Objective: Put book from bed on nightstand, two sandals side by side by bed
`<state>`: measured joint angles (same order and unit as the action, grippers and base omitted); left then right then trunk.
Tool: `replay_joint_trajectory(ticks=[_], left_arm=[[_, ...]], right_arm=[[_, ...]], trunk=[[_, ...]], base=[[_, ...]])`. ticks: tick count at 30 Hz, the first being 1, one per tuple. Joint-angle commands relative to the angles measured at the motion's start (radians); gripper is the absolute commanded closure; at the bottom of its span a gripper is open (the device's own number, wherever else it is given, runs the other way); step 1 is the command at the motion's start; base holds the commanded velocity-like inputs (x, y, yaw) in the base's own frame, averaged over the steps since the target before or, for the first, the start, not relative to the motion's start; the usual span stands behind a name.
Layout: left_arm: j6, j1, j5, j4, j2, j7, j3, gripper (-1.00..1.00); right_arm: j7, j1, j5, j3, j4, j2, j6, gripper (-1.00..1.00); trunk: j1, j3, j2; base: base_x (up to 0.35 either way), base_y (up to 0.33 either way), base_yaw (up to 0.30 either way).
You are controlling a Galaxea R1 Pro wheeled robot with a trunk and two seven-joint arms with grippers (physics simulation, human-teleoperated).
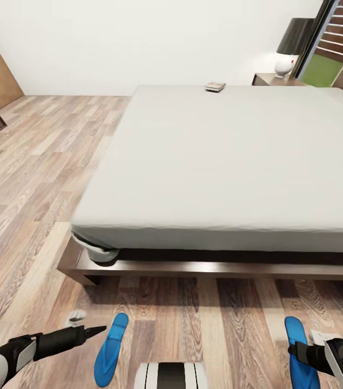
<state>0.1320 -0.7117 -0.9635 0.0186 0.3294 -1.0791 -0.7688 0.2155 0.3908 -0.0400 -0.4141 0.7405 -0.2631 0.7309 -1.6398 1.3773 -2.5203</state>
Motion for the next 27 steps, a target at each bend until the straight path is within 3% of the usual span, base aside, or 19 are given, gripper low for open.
replay_joint_trajectory(ticks=[1, 27], left_arm=[[0.011, 0.000, -0.010, 0.001, 0.000, -0.003, -0.007, -1.00], [0.012, 0.000, -0.012, 0.001, 0.000, -0.001, -0.007, -1.00]], right_arm=[[0.005, 0.000, -0.005, -0.003, 0.002, 0.001, 0.005, 1.00], [0.005, 0.000, -0.005, -0.003, 0.012, 0.001, 0.005, 1.00]], trunk=[[0.000, 0.001, 0.000], [0.000, 0.001, 0.000]], base=[[0.000, 0.291, 0.000], [0.000, 0.291, 0.000]])
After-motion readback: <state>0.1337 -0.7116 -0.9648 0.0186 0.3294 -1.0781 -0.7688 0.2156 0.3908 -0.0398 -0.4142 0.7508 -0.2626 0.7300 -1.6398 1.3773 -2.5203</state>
